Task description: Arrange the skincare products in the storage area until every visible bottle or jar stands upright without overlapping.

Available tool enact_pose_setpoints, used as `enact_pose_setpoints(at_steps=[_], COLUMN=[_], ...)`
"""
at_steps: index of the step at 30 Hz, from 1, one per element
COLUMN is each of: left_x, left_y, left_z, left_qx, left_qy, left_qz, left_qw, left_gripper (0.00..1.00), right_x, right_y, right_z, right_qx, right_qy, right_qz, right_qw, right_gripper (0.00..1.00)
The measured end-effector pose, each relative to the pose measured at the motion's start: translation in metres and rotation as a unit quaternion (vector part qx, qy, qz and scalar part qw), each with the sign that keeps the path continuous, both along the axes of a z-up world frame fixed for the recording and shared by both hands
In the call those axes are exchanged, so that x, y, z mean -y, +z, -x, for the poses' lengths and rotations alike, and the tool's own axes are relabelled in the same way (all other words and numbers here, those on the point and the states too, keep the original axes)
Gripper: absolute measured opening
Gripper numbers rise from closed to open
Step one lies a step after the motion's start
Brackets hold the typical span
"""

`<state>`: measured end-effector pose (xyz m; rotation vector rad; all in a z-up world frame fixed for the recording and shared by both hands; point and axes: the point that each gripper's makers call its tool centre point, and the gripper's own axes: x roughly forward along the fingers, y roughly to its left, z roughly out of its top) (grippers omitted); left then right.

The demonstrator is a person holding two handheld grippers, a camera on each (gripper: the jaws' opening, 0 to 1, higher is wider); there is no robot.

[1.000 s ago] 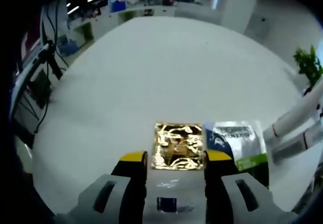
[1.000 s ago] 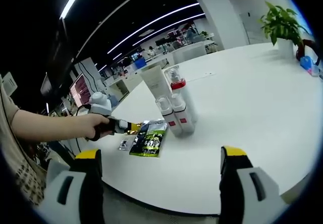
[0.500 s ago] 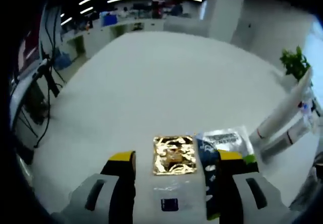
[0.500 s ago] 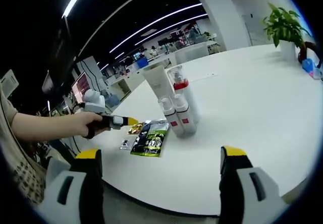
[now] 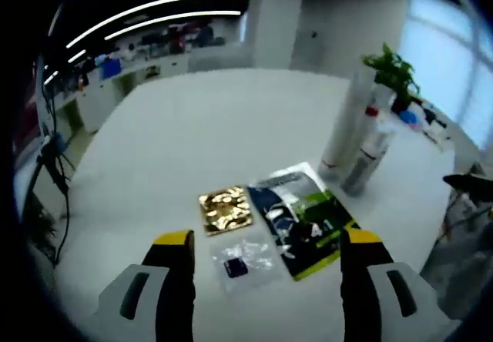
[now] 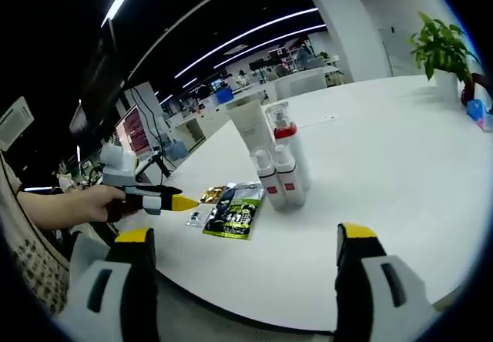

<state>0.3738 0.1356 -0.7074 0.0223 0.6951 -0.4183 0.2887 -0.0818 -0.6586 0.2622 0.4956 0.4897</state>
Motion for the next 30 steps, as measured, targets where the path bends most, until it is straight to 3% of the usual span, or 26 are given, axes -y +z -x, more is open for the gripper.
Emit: enact_pose_setpoints(at_steps=[3,6,11,17,24,26,30], left_x=[0.001,0.010,0.009,-0.002,-0.016,-0.018,-0.019], left_y=[0.008,0.016,0.022,0.047,0.072,0.073,0.076], left_z=[0.011,0.030,0.055,0.075,0.083,0.082,0.079], left_qx=[0.009,0.012,0.024,0.065,0.111,0.128,0.136], left_qy=[-0.020,-0.057,-0.089,-0.074,-0.062,-0.069,-0.056], left_qz=[0.011,0.047,0.055,0.101,0.106,0.089,0.103], left_qw=[0.9997,0.9972,0.9942,0.9900,0.9862,0.9854,0.9837], left_gripper=[0.81,0.88,0.94,0.97,0.96,0.96,0.94], right_x=[-0.003,-0.005,-0.009,-0.008,-0.007,-0.007,-0.005], right_y=[0.000,-0.001,-0.001,-0.001,0.000,0.000,0.001], right_z=[0.001,0.003,0.005,0.005,0.006,0.006,0.006], right_qx=[0.000,0.000,0.001,0.006,0.008,0.010,0.014], right_qy=[0.008,0.015,0.025,0.026,0.023,0.023,0.018], right_qz=[0.003,0.007,0.012,0.014,0.018,0.020,0.020], right_qw=[1.0000,0.9999,0.9996,0.9995,0.9995,0.9995,0.9996], right_gripper=[0.98,0.98,0.98,0.98,0.98,0.98,0.98])
